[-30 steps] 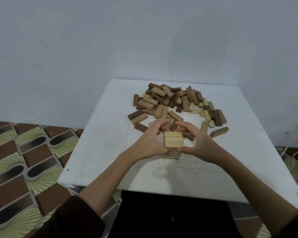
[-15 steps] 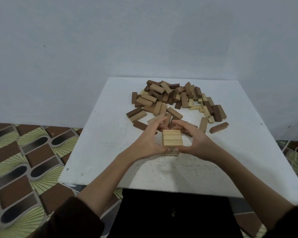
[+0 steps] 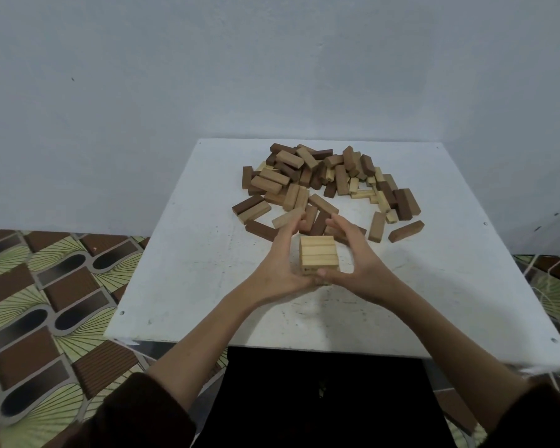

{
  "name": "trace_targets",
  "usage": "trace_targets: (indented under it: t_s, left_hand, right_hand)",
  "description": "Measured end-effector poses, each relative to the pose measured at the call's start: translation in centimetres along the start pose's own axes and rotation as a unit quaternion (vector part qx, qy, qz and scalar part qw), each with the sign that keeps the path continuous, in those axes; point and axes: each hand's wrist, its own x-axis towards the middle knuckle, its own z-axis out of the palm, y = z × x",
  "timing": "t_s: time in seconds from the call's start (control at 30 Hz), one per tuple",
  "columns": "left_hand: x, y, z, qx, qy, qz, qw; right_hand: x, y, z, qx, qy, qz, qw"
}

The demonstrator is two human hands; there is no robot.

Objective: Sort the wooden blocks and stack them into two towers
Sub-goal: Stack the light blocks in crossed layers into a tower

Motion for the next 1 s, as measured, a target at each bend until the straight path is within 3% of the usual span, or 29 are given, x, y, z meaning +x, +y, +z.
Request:
trace_targets:
  t_s: [0.17, 0.4, 1.0]
  left_hand:
    - [-0.8, -1.4, 2.6, -0.059, 0.034, -0.028, 0.997]
    - [-1.8, -1.7, 3.7, -0.045, 0.078, -0.015, 0.996]
    - [-1.8, -2.4, 4.1, 0.011, 0.081, 0.024, 0.996]
  right_hand:
    - [-0.9, 0.6, 2.9, 0.072, 0.072, 0.035, 0.994]
    - [-1.5, 1.6, 4.8, 0.054, 0.136, -0.009, 0.989]
    - [-0.9, 2.6, 5.4, 0.015, 0.128, -0.018, 0.992]
